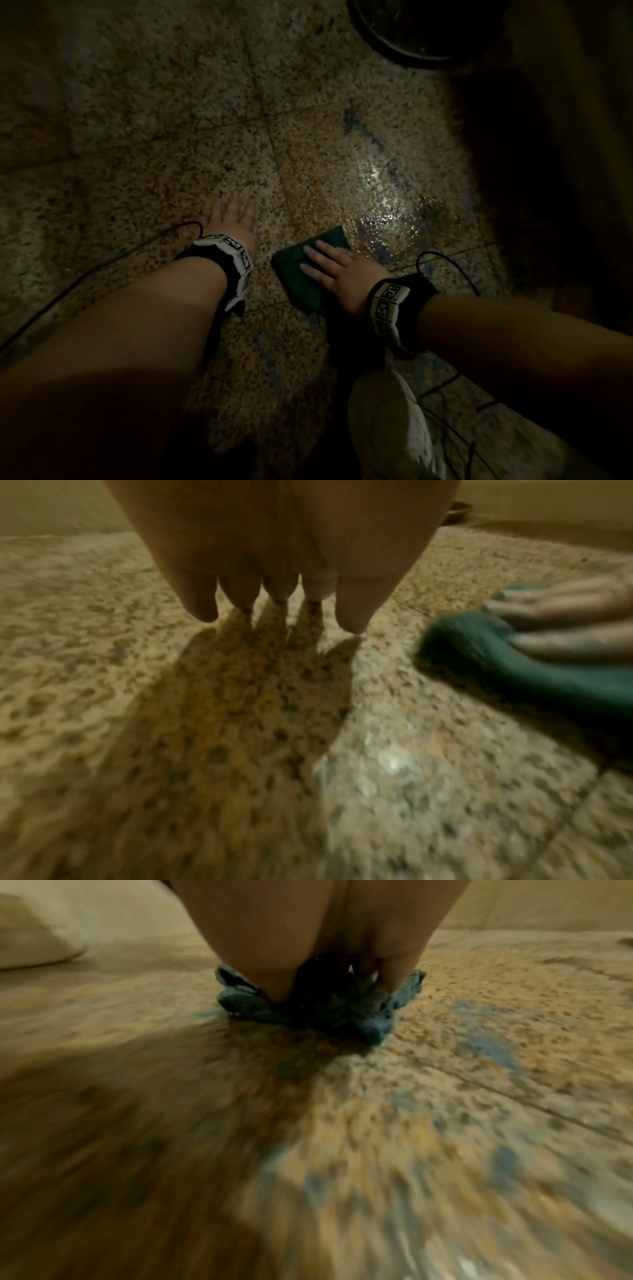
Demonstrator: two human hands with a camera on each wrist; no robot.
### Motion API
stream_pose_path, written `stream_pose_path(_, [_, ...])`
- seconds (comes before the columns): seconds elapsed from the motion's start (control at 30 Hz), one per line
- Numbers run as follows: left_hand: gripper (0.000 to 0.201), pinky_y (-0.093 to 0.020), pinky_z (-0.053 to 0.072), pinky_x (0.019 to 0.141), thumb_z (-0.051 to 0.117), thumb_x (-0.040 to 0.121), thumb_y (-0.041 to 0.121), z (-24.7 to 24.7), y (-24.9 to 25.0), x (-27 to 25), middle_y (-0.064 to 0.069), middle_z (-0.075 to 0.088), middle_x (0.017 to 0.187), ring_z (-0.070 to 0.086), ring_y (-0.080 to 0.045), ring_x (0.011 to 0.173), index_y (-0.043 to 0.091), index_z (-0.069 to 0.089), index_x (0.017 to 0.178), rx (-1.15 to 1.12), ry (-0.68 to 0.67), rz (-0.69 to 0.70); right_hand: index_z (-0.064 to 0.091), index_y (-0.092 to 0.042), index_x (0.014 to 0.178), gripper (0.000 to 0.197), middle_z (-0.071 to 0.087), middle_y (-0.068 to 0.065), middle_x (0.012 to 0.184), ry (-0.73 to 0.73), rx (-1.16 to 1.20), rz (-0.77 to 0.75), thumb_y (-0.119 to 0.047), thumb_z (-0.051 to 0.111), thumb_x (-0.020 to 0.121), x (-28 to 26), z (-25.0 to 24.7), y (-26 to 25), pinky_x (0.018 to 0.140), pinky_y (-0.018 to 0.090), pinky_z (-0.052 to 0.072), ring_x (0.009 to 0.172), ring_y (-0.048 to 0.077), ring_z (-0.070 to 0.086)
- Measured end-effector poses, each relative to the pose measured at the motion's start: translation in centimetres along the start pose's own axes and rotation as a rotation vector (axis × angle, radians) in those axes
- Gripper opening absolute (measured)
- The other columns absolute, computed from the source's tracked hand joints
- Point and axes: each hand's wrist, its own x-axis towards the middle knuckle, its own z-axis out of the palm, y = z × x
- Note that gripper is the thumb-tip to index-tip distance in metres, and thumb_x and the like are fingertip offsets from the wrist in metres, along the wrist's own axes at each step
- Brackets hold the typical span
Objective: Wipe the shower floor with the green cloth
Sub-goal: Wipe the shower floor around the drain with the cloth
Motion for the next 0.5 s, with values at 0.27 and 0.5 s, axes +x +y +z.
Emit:
stream_pose_path(0.27, [0.068,-0.041,0.006,0.118,0.03,0.101,0.041,0.5,-0.4,0.3,-0.003,-0.023,0.155,-0.011,-0.028,0.145,0.022,-0.014,0.15,-0.024,0.017,0.02,-0.011,-0.02,0.151,0.066,-0.022,0.007,0.156,0.086,0.073,0.132,-0.024,0.033,0.101,2.7,-2.8,2.4,0.118,0.039,0.01,0.145,0.026,-0.017])
stream_pose_path(0.5, [0.068,-0.043,0.005,0.118,0.03,0.101,0.044,0.1,0.5,0.5,-0.003,-0.024,0.155,-0.01,-0.029,0.145,0.027,-0.014,0.149,0.065,0.088,0.092,-0.011,-0.02,0.151,0.069,-0.025,0.007,0.155,0.035,0.097,0.115,-0.023,0.035,0.1,-0.8,0.6,1.9,0.117,0.036,0.006,0.144,0.025,-0.02])
